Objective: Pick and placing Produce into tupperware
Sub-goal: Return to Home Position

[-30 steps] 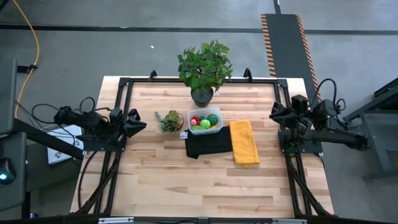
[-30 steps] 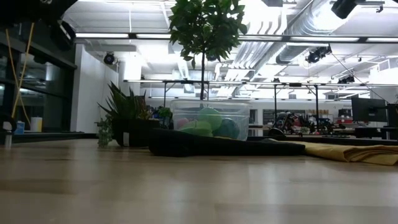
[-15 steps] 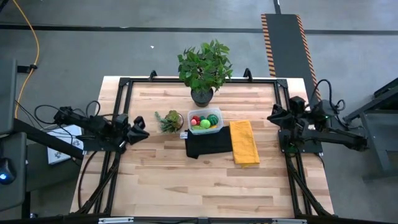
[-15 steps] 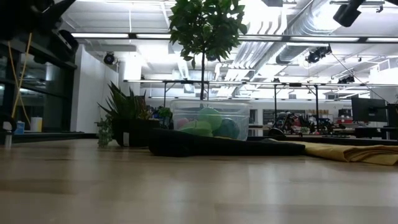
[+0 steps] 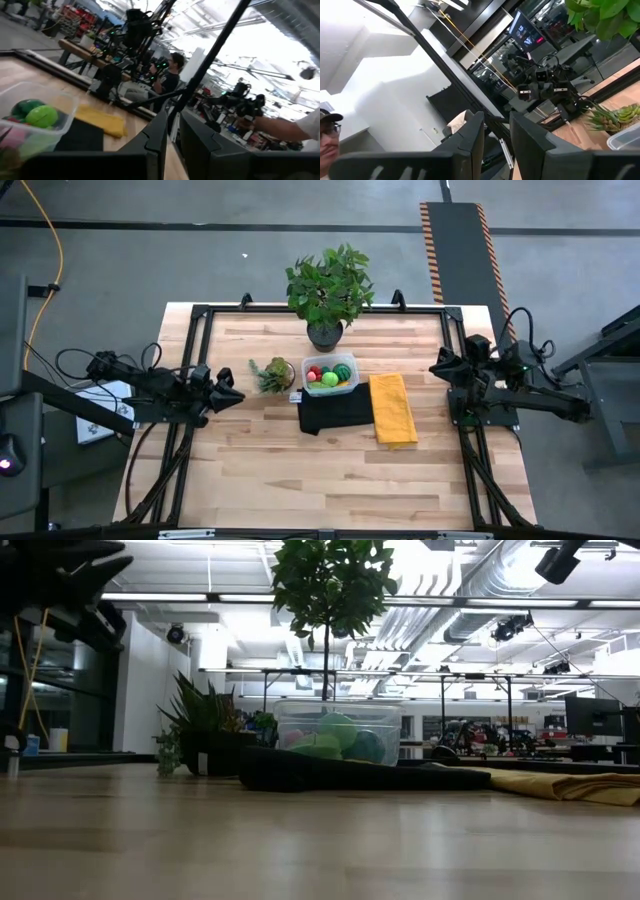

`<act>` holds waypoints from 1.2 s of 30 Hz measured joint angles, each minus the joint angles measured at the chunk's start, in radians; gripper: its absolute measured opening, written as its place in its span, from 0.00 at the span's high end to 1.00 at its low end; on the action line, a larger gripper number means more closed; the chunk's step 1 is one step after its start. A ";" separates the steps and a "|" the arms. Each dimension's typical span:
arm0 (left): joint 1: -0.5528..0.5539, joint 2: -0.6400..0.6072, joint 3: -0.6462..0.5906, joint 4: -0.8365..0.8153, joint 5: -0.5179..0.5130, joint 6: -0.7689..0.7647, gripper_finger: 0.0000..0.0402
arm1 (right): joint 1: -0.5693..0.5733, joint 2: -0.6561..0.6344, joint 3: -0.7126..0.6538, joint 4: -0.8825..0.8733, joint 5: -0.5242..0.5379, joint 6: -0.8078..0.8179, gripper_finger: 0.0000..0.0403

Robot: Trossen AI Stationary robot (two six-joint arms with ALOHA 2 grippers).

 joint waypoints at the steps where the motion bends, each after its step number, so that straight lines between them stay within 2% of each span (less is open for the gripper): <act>1: 0.000 0.000 0.000 -0.007 -0.007 -0.002 0.90 | 0.000 0.000 0.000 0.000 0.000 -0.002 0.79; 10: -0.001 0.000 0.000 -0.019 -0.052 -0.003 0.90 | 0.001 0.001 0.000 0.000 0.011 0.114 0.79; 17: -0.001 0.000 0.000 -0.020 -0.030 -0.002 0.90 | 0.002 0.001 0.001 0.059 0.098 -0.064 0.79; 20: -0.001 0.000 0.000 -0.020 -0.029 -0.001 0.90 | 0.002 0.002 0.001 0.063 0.101 -0.129 0.79; 27: -0.001 0.000 0.001 -0.005 -0.035 -0.006 0.90 | 0.002 0.003 0.001 0.055 0.101 -0.124 0.79; 29: -0.001 0.000 0.001 0.023 0.005 0.020 0.90 | 0.002 0.003 0.001 0.038 0.101 -0.089 0.79; 32: -0.001 0.000 0.001 0.098 0.174 0.146 0.90 | 0.002 0.003 0.001 -0.010 0.102 -0.077 0.79; 34: -0.002 0.000 0.002 0.134 0.257 0.215 0.90 | 0.003 0.012 0.001 -0.023 0.088 -0.126 0.79; 36: -0.002 0.000 0.002 0.131 0.267 0.229 0.90 | 0.011 0.024 0.001 -0.011 0.016 -0.232 0.79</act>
